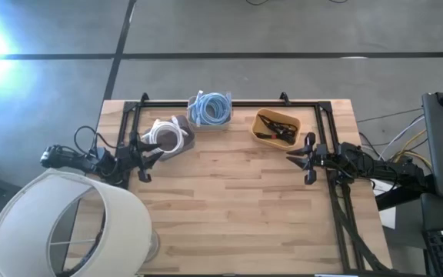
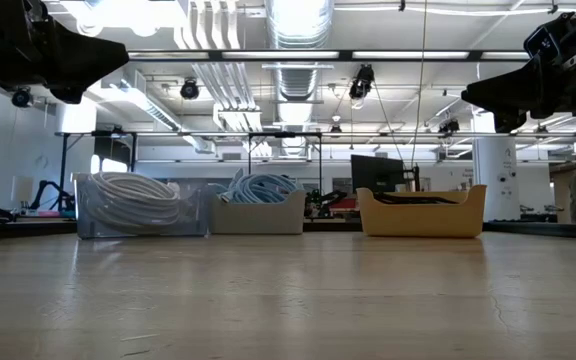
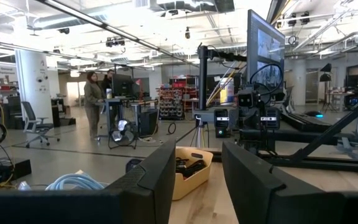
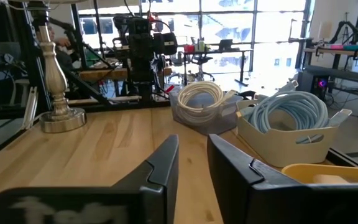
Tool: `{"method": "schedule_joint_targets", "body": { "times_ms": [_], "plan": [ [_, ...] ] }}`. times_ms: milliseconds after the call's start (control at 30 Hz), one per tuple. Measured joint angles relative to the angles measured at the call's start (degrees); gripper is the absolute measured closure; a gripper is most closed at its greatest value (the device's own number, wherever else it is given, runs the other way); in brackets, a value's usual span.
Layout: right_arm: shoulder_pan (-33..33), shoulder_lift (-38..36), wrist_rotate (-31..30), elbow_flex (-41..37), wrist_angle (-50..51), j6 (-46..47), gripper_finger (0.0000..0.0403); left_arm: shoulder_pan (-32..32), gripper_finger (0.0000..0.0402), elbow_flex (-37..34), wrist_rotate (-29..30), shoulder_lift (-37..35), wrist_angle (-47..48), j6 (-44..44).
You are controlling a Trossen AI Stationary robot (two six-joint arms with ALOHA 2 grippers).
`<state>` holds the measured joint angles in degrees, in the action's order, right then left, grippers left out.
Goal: Pick & Place USB Port
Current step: Return to Home Position
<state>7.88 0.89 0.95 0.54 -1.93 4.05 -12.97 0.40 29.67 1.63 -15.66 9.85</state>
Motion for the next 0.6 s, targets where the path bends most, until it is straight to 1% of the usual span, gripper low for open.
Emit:
{"method": "schedule_joint_targets", "body": {
  "times_ms": [300,600],
  "plan": [
    [0.0,0.02,0.0,0.0,0.0,-0.02,0.0312,0.0,0.0266,0.0,0.0,0.0,-0.02,0.0],
    [0.0,0.02,0.0,0.0,0.0,-0.01,0.0328,0.0,0.0266,0.0,0.0,0.0,-0.05,0.0]
  ]
}}
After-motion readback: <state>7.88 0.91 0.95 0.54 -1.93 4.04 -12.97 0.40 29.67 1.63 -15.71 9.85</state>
